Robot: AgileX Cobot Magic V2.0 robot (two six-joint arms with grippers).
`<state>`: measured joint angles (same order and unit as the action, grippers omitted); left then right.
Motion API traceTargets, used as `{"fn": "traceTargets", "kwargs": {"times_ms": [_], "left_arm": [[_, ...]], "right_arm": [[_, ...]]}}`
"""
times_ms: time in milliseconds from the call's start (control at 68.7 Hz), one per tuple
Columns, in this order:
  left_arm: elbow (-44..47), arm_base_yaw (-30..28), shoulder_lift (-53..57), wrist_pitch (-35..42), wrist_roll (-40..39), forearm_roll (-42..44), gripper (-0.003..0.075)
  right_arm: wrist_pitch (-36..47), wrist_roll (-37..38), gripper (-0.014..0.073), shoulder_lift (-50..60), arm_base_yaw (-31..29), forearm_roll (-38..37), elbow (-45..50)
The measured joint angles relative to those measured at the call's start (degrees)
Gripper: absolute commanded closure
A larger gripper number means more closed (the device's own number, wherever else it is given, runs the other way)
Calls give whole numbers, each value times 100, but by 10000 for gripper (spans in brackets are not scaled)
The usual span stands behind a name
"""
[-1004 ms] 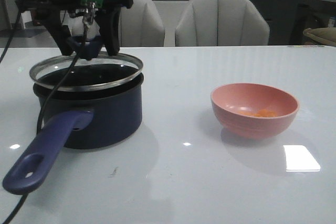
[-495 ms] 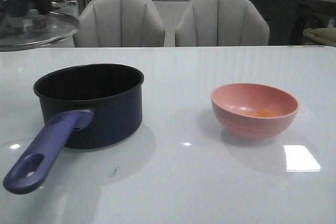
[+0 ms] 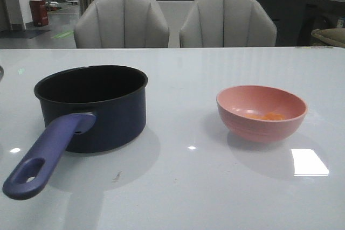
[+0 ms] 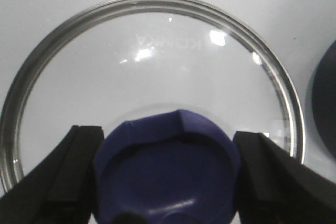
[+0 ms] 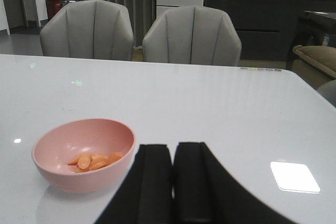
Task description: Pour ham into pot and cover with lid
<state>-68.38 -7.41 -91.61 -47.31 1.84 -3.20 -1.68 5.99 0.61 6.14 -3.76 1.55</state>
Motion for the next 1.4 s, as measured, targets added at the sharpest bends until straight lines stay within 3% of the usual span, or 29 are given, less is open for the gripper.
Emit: {"fn": "traceTargets", "kwargs": {"times_ms": [189,538,815,887,1397], "left_arm": [[625,-117,-39,746,21,-70,491],[666,-117,-660,936,21,-168,479],[666,-117,-814,971,21,-226,204],[666,-117,-814,976,21,-236,173],[603,-91,-588,1037,21,-234,168]], "right_arm": [[0,0,440,0,0,0,0],[0,0,440,0,0,0,0],[0,0,440,0,0,0,0],[0,0,440,0,0,0,0],[0,0,440,0,0,0,0]]}}
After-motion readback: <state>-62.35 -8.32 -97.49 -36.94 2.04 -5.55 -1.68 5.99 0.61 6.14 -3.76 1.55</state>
